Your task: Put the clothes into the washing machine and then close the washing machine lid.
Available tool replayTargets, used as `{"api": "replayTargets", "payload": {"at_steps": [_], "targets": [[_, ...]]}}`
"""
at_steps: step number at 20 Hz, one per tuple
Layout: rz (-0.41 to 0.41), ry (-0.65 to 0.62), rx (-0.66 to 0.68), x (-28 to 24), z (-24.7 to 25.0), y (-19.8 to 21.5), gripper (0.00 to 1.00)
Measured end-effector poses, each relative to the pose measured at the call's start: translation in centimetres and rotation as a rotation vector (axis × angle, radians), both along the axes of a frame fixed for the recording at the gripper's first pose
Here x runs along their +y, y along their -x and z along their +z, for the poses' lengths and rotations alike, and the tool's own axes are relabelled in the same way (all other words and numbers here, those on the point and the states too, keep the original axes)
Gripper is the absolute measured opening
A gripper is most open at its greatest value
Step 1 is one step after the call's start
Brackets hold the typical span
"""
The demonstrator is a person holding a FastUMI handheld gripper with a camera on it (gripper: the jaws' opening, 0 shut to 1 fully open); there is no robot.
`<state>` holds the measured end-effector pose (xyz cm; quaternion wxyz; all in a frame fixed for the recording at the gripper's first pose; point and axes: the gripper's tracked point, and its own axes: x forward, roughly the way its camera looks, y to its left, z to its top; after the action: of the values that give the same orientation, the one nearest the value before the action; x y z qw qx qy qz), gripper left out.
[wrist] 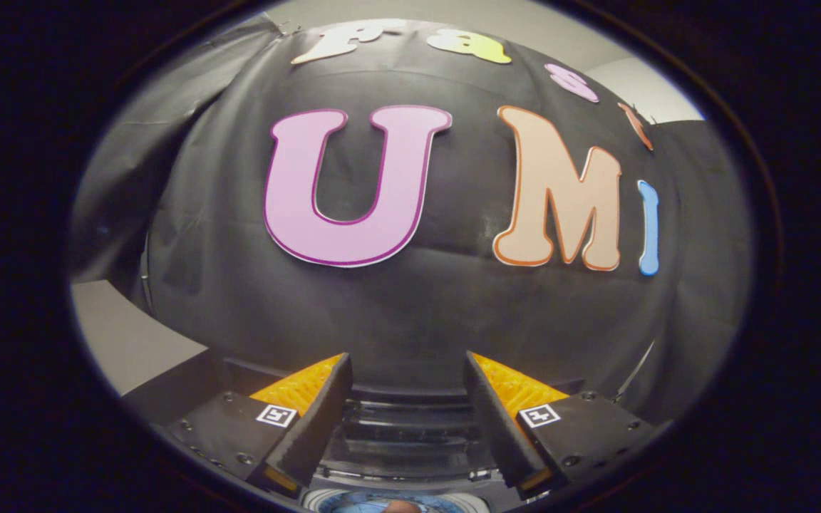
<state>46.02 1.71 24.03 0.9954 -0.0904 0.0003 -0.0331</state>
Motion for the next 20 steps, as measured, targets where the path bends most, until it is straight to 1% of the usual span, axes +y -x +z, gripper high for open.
{"api": "replayTargets", "payload": {"at_steps": [2,4,6,7,9,11,13,15,17,20], "targets": [[0.017,-0.001,0.009,0.2,-0.8,-1.3,0.97],[0.052,-0.059,0.051,0.4,-2.1,-2.7,0.97],[0.064,-0.149,0.016,0.0,-2.6,-3.3,0.97],[0.071,-0.187,-0.033,0.1,-2.2,-3.1,0.96],[0.069,-0.167,-0.118,0.4,-1.5,-2.9,0.97],[0.057,-0.170,-0.173,0.3,-1.3,-3.1,0.97],[0.061,-0.179,-0.160,0.2,-1.5,-3.1,0.97],[0.059,-0.175,-0.109,0.2,-1.9,-2.8,0.97],[0.049,-0.184,-0.076,0.1,-2.0,-2.5,0.97],[0.024,-0.190,-0.065,0.0,-2.0,-1.8,0.97]]}}
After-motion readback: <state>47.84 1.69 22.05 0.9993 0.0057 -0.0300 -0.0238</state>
